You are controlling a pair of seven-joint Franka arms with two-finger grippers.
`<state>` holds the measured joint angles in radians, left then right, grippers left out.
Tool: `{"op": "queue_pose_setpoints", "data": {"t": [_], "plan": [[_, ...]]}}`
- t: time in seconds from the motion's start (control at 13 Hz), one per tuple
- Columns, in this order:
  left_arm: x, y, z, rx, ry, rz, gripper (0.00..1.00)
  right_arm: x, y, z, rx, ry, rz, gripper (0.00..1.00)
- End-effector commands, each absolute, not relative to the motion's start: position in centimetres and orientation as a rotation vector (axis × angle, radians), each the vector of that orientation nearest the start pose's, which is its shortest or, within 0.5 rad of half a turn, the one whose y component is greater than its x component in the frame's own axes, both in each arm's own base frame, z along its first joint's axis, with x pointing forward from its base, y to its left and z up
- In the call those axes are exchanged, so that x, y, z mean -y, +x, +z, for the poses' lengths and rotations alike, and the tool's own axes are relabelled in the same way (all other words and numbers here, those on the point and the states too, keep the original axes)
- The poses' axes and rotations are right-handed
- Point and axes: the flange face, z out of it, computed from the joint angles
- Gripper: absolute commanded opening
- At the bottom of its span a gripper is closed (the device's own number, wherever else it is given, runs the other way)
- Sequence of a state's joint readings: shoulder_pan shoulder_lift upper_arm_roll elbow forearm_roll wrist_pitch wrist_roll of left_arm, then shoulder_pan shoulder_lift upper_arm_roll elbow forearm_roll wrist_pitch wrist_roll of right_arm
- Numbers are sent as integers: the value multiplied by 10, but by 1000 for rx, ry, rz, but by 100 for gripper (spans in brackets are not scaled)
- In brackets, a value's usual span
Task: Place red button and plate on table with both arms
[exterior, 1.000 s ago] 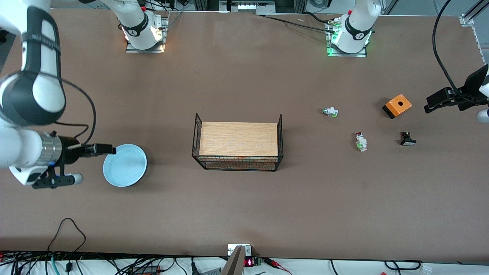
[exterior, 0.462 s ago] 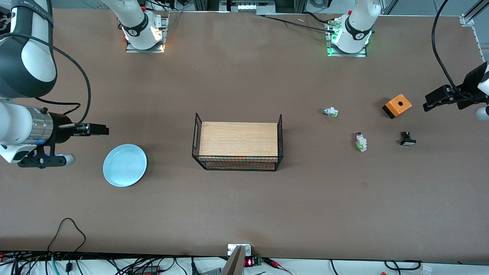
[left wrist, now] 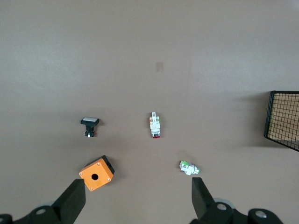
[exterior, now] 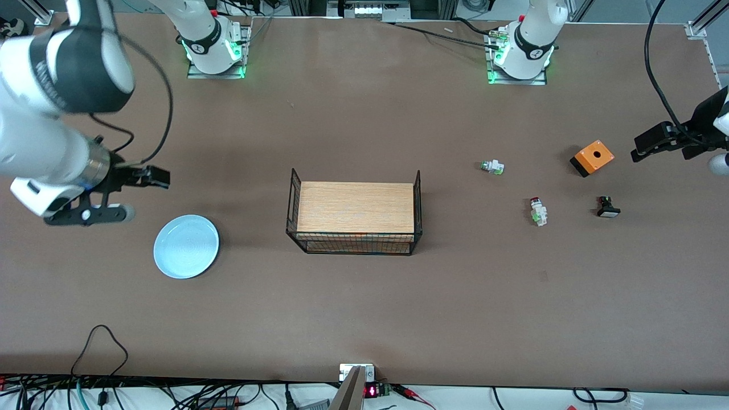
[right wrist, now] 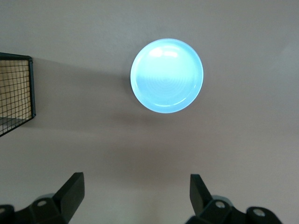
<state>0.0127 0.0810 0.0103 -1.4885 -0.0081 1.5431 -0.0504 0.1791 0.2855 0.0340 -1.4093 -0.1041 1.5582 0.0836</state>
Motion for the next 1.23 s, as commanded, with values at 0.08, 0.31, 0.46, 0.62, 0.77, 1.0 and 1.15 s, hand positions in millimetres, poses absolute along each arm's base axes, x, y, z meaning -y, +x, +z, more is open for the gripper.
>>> {"op": "queue_pose_setpoints", "data": {"t": [0.08, 0.31, 0.46, 0.62, 0.77, 1.0, 1.15], "plan": [[-9, 570, 623, 84, -3151, 63, 100, -145, 574, 555, 329, -3277, 111, 100], [-9, 570, 623, 84, -3151, 65, 100, -115, 558, 565, 366, -3198, 126, 100], [-9, 570, 623, 84, -3151, 65, 100, -56, 559, 571, 412, -3085, 128, 100], [-11, 571, 622, 89, -3150, 68, 100, -21, 559, 567, 321, -3043, 146, 100], [-11, 571, 621, 89, -3150, 73, 100, -20, 556, 567, 311, -3052, 128, 100], [-12, 572, 622, 96, -3149, 63, 100, -21, 534, 569, 254, -3060, 199, 100], [-16, 572, 622, 105, -3150, 63, 100, -23, 522, 565, 248, -3102, 337, 100]]}}
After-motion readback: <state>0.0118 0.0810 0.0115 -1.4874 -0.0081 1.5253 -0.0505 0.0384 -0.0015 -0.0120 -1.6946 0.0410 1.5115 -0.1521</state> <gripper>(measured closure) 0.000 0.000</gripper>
